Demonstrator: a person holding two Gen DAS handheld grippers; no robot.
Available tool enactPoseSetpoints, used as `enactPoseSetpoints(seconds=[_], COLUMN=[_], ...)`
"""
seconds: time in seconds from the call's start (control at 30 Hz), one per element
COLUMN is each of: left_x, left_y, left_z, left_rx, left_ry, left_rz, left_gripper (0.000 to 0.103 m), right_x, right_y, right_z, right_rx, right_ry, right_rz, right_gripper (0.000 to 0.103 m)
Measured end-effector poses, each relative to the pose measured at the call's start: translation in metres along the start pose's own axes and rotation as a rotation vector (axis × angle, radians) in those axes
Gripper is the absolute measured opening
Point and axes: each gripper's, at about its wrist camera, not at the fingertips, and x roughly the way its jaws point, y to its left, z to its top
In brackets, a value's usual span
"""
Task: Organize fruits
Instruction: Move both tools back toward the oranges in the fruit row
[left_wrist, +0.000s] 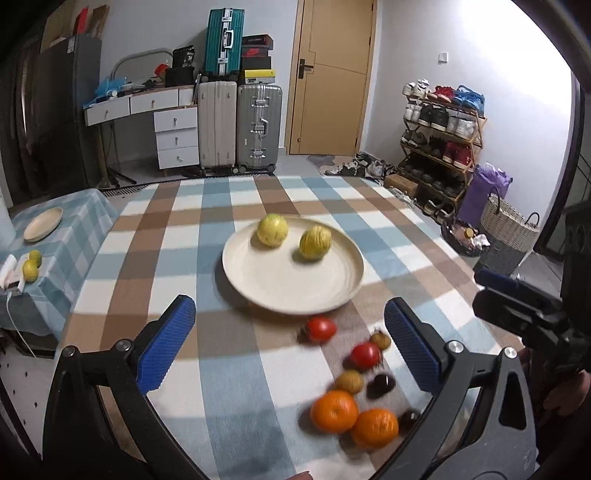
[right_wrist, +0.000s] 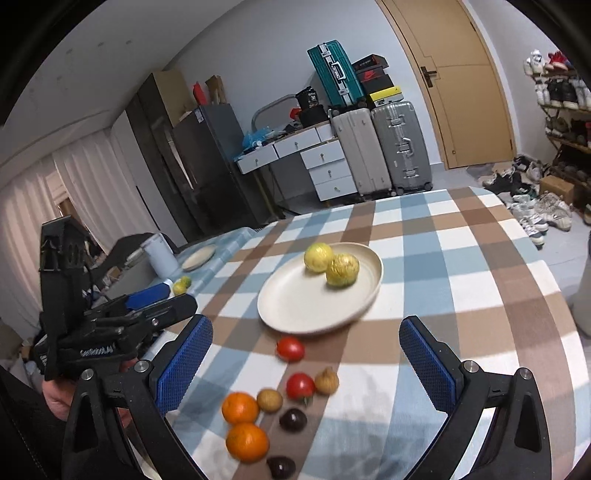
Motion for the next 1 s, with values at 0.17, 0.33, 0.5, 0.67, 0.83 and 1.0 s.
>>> enactPoseSetpoints(seconds=[0.17,0.33,0.5,0.67,0.83,1.0], left_x=[0.005,0.021,0.042,0.058,0.066,0.071], left_y=[0.008,0.018,0.020,0.020,0.020,0.019], left_z=[-0.028,-0.049,-0.059,-0.065,-0.068,-0.066], left_rx=[-0.041,-0.102,-0.112,-0.141,-0.162,-0.169], left_ry=[0.070,0.147,0.221,0.267,0.282,0.288], left_rz=[-0.034,-0.096,-0.129,-0.188,-0.244,-0.314], left_gripper=[0.102,0.102,0.102,0.102,0.102,0.087], right_x=[-0.005,-0.007,-0.007,-0.006,-0.005,-0.003], right_y=[0.013,0.023,0.025,0.022,0.018,0.019], right_z=[-0.018,-0.032,-0.048,-0.061,-0.071,-0.074], right_rx=[-0.030,-0.040,-0.028,-0.034,-0.025,-0.033], right_ry=[0.020,0.029,0.055,0.092,0.113,0.120], right_rz=[-0.011,-0.016,-0.035,-0.038,-0.032,-0.021], right_gripper=[0.103,0.103,0.103,0.103,0.103,0.103])
